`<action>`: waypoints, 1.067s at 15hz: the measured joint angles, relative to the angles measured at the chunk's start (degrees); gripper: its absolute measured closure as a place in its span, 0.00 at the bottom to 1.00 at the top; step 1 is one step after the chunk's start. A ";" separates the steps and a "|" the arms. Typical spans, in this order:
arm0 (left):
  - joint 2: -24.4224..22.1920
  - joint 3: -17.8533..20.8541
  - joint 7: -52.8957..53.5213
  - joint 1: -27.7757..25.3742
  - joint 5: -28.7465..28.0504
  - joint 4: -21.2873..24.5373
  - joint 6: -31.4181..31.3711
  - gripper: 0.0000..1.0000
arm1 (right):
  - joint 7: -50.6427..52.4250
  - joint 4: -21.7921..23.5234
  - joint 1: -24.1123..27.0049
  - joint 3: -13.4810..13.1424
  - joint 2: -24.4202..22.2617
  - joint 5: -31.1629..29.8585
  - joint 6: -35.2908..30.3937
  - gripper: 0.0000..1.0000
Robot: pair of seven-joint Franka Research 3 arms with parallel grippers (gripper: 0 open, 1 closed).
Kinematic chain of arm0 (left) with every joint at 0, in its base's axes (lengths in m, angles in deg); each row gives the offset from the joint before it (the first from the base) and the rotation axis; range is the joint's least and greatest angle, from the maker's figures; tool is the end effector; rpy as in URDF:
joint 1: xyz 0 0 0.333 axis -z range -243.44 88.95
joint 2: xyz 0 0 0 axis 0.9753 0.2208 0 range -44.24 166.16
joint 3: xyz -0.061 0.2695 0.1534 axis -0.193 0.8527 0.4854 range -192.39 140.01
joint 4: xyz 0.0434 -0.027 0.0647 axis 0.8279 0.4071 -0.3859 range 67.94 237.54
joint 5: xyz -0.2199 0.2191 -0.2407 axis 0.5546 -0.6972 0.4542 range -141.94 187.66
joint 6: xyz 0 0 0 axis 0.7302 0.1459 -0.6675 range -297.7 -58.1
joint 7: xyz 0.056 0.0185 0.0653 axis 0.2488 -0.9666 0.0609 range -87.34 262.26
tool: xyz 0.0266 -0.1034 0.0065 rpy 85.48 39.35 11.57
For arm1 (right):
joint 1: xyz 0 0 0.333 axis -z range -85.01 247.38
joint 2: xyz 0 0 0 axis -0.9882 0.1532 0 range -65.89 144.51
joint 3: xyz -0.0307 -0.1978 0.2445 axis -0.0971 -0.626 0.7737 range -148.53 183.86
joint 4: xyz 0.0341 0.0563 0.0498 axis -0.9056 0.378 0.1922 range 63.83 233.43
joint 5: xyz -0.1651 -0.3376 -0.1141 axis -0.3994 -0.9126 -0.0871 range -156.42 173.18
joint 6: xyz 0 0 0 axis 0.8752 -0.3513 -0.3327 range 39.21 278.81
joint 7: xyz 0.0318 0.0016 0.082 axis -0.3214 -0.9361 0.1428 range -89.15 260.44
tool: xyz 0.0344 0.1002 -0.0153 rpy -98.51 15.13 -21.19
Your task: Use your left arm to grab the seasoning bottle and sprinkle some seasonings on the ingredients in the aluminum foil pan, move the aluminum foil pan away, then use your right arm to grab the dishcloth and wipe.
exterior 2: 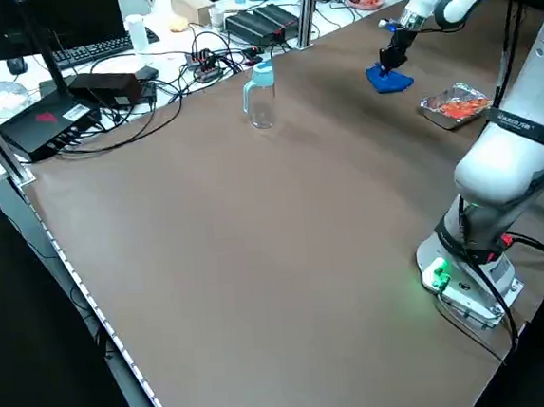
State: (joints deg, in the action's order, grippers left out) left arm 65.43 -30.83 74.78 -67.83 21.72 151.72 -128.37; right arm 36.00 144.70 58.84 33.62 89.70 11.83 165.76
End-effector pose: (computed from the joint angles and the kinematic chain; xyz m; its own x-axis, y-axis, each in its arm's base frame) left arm 0.5688 -0.1385 0.5847 0.9996 -0.0254 0.0121 -0.0252 -0.9996 -0.0110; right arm 0.5957 0.4208 0.1753 0.9328 -0.3586 -0.0369 -0.3486 -0.8714 -0.3450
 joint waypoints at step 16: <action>0.17 0.14 0.00 -0.48 0.00 -0.01 -0.54 0.00 | 4.10 -1.04 1.51 -0.78 -0.97 -3.69 -8.96 0.94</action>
State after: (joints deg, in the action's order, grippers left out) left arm 65.60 -30.70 74.78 -68.31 21.72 151.71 -128.91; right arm 40.10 143.67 60.35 32.84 88.73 8.14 156.80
